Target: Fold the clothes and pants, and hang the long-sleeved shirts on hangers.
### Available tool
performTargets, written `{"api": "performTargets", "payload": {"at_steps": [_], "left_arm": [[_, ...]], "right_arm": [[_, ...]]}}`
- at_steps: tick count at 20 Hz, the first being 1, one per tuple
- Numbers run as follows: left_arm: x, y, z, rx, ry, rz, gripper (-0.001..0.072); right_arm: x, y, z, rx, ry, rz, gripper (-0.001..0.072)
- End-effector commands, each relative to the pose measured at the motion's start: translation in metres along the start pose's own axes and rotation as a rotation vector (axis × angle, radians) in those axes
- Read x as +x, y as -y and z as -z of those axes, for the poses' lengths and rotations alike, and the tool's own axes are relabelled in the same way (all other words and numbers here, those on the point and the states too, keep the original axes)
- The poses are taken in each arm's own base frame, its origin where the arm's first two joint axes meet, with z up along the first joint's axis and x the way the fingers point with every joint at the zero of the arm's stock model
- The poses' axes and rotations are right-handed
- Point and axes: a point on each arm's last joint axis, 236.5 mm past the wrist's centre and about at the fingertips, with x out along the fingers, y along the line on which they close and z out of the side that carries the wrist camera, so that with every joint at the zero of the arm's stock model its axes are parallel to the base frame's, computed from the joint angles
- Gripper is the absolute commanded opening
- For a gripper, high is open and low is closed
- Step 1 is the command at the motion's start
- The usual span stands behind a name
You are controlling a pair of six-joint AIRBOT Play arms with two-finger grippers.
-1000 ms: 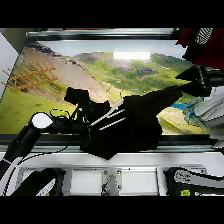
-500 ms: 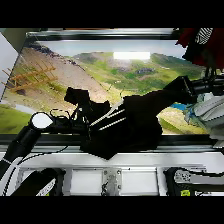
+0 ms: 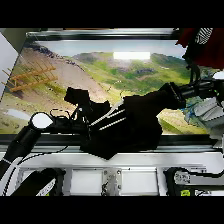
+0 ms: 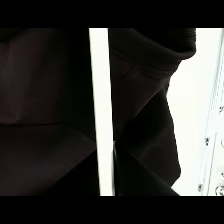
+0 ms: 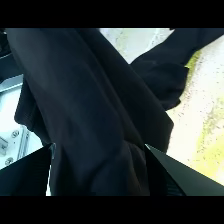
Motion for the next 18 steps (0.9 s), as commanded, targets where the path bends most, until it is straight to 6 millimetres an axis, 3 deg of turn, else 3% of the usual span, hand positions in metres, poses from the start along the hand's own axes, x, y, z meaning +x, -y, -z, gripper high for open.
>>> {"api": "performTargets", "payload": {"at_steps": [1, 12, 18], "left_arm": [[0.000, 0.000, 0.000, -0.001, 0.001, 0.000, 0.0012], [0.000, 0.000, 0.000, -0.001, 0.000, 0.000, 0.0012], [0.000, 0.000, 0.000, -0.001, 0.001, 0.000, 0.0012]], "right_arm": [[0.015, -0.008, -0.002, -0.017, -0.016, -0.049, 0.0622], [0.019, -0.009, -0.003, -0.018, -0.018, -0.056, 0.0622], [0.018, -0.010, -0.017, -0.032, 0.040, -0.058, 0.0621]]}}
